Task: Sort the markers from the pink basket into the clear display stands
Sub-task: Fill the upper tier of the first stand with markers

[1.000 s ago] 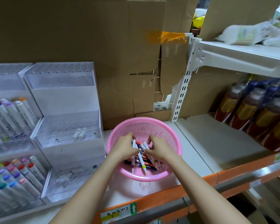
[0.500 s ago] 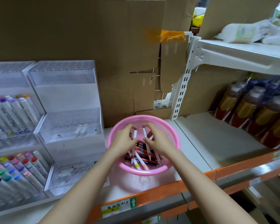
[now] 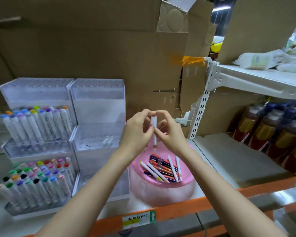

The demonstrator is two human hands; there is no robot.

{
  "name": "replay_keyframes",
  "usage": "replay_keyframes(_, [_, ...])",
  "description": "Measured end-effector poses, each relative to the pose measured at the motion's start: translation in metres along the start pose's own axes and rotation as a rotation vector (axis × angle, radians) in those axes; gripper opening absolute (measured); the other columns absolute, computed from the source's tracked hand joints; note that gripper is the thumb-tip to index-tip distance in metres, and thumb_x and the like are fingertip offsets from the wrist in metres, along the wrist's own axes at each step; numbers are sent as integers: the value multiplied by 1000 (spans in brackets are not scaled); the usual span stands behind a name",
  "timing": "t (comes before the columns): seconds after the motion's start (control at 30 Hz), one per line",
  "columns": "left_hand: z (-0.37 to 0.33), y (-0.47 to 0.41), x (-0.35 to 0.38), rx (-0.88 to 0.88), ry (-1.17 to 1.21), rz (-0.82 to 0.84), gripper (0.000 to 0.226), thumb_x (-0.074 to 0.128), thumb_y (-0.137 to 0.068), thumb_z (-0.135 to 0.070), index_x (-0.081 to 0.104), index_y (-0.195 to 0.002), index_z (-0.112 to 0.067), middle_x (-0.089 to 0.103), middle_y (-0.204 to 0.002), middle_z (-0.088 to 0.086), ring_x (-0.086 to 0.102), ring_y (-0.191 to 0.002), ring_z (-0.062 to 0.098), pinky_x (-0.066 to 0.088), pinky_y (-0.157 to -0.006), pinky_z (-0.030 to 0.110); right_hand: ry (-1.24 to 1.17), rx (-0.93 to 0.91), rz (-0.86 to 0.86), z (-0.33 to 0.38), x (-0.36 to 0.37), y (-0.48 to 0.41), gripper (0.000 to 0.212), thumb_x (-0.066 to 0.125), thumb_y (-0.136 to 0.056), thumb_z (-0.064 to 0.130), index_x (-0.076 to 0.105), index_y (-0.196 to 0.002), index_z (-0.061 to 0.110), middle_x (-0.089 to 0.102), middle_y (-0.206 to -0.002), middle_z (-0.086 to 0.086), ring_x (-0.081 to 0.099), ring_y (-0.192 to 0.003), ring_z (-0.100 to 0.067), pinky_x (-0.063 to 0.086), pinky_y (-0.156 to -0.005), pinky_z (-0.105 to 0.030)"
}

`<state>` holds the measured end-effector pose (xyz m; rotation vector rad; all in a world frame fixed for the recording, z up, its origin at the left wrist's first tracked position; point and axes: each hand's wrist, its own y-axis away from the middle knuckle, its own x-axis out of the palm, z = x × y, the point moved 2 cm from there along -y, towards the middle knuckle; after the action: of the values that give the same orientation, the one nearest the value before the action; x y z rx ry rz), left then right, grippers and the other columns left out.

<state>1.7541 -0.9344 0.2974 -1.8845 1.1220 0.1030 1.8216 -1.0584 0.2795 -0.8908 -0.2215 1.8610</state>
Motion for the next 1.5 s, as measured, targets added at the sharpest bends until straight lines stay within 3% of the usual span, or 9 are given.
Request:
replay_keyframes(0.13, [-3, -6, -52, -3, -43, -92, 30, 67, -81, -8, 60, -106, -24, 60, -75, -6, 61, -70, 9, 55, -65, 34, -46, -91, 7, 38, 18, -19, 39, 65, -89, 12, 49, -123, 23, 61, -70, -13, 60, -62, -21, 50, -61, -32])
replay_keyframes(0.33, [16, 0, -129, -45, -100, -204, 29, 67, -84, -10, 60, -108, -23, 60, -84, -9, 61, -73, 0, 51, -63, 13, -86, -189, 79, 93, 62, -45, 40, 65, -89, 11, 47, -123, 21, 63, -70, -2, 63, -60, -16, 57, -66, -37])
replay_keyframes(0.57, [40, 8, -208, -97, -194, -282, 30, 67, -85, -12, 59, -112, -24, 59, -86, -6, 61, -77, 8, 51, -67, 17, -149, -230, 129, 147, 123, -69, 40, 65, -90, 10, 45, -123, 19, 59, -71, -3, 64, -60, -21, 57, -63, -47])
replay_keyframes(0.7, [59, 13, -242, -127, -194, -316, 26, 67, -85, -14, 60, -109, -24, 61, -85, -5, 61, -73, 4, 47, -62, 8, -149, -223, 108, 166, 154, -76, 39, 67, -89, 10, 46, -121, 21, 59, -74, -7, 64, -57, -21, 56, -62, -47])
replay_keyframes(0.77, [68, 13, -253, -131, -175, -327, 26, 68, -85, -15, 59, -107, -24, 61, -85, -7, 62, -75, 4, 51, -64, 13, -158, -210, 90, 171, 166, -79, 38, 67, -89, 9, 47, -119, 21, 57, -73, -7, 63, -58, -24, 55, -61, -48])
replay_keyframes(0.93, [88, 10, -267, -94, -89, -285, 20, 70, -84, -12, 59, -98, -22, 61, -85, -12, 64, -80, 5, 51, -65, 10, -111, -217, 34, 175, 189, -82, 37, 67, -88, 9, 47, -117, 22, 52, -70, 3, 59, -60, -19, 55, -61, -47])
replay_keyframes(1.07, [103, 7, -267, -58, -44, -248, 17, 71, -83, -12, 61, -96, -16, 64, -88, -4, 66, -79, 5, 52, -66, 11, -80, -218, -6, 176, 200, -80, 37, 67, -88, 10, 48, -118, 21, 52, -73, 2, 60, -63, -20, 56, -58, -42])
replay_keyframes(1.27, [117, 6, -265, -62, 26, -159, 14, 72, -83, -14, 61, -91, -18, 65, -85, -6, 67, -77, 4, 53, -68, 11, -79, -218, -84, 174, 207, -75, 34, 70, -85, 13, 52, -114, 18, 54, -75, -5, 58, -63, -18, 47, -54, -20])
replay_keyframes(1.5, [124, 5, -264, -20, -35, -103, 10, 73, -82, -15, 65, -89, -14, 67, -82, -5, 65, -73, 1, 55, -69, 16, -63, -198, -139, 170, 209, -68, 36, 70, -85, 11, 52, -116, 18, 51, -74, 3, 57, -65, -15, 51, -56, -26])
